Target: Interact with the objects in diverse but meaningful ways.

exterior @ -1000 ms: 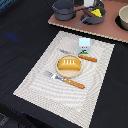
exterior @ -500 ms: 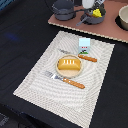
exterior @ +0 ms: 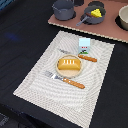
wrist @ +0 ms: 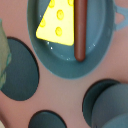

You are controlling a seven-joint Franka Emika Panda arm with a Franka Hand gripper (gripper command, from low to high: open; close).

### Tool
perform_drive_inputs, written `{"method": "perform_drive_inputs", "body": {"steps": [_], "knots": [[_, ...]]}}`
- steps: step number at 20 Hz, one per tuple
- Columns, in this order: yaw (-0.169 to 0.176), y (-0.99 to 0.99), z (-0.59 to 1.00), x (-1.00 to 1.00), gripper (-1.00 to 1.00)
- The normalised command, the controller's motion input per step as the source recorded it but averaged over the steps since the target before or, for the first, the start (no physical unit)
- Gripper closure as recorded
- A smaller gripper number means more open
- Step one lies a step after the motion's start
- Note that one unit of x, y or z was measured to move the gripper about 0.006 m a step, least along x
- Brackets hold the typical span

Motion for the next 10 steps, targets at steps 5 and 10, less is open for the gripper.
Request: {"method": "perform_drive_inputs", "body": {"steps": [5, 10], "knots": [[-0.015, -0.81, 0.35, -0.03, -1.0], [-0.032, -0.86, 0.29, 0.03, -1.0]]}}
